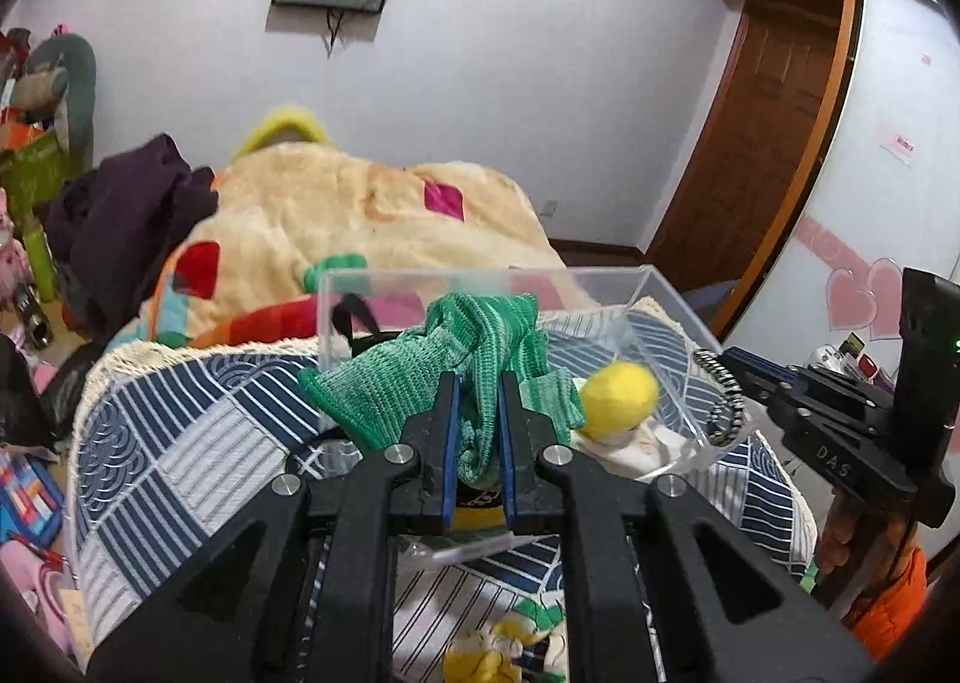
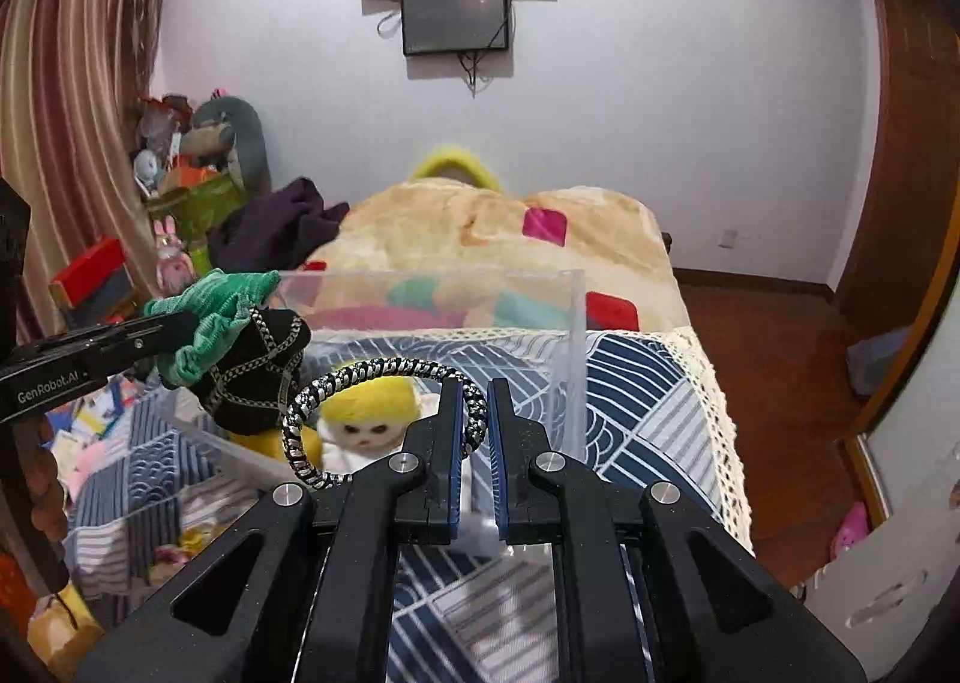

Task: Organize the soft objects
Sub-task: 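Grasp the green knit sock with the left tool while the right tool grasps the braided cord, then release the green sock into the box with the left tool while the right releases the cord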

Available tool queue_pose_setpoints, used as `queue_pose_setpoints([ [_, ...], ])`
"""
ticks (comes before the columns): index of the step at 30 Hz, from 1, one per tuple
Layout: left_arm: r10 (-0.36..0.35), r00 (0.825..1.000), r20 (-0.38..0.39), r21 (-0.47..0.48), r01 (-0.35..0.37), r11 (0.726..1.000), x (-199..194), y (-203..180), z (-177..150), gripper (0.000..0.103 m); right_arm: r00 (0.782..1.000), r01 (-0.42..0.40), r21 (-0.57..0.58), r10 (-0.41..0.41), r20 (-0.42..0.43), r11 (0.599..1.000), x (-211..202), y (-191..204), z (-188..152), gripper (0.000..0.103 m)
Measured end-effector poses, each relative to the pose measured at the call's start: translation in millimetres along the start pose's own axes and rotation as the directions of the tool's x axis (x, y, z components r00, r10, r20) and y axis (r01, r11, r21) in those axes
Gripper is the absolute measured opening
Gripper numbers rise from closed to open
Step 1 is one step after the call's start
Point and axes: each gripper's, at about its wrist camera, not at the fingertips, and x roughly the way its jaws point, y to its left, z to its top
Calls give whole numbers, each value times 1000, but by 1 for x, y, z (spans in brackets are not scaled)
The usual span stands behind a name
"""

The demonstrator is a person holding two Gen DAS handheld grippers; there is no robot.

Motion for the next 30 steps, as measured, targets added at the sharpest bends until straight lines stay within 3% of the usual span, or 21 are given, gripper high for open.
queue_pose_setpoints([
  [9, 2, 999, -49, 41, 0, 999, 35, -13, -6, 10, 997, 11, -55, -15, -74, 998, 24, 7, -4, 7],
  [13, 27, 999, -46, 94, -23, 995, 31, -18, -11, 11, 996, 16, -77, -22, -82, 997, 22, 6, -6, 8],
  [17, 23, 997, -68, 73, -18, 997, 24, -12, -10, 11, 997, 19, -76, -25, -72, 997, 15, 3, -5, 8],
  [20, 19, 996, -82, 77, -12, 997, 13, -12, -9, 19, 998, 14, -75, -18, -62, 997, 7, 0, -5, 9],
  [22, 14, 997, -82, 80, -8, 997, 7, -13, -9, 35, 998, 11, -77, -16, -56, 997, 3, -1, -5, 10],
  [23, 12, 997, -76, 77, -7, 997, 2, -14, -9, 38, 998, 10, -78, -15, -53, 997, 0, -1, -4, 12],
  [30, 9, 998, -57, 95, -4, 996, -21, -21, -11, 47, 1000, 5, -100, -7, -20, 995, -20, -1, -7, 32],
])
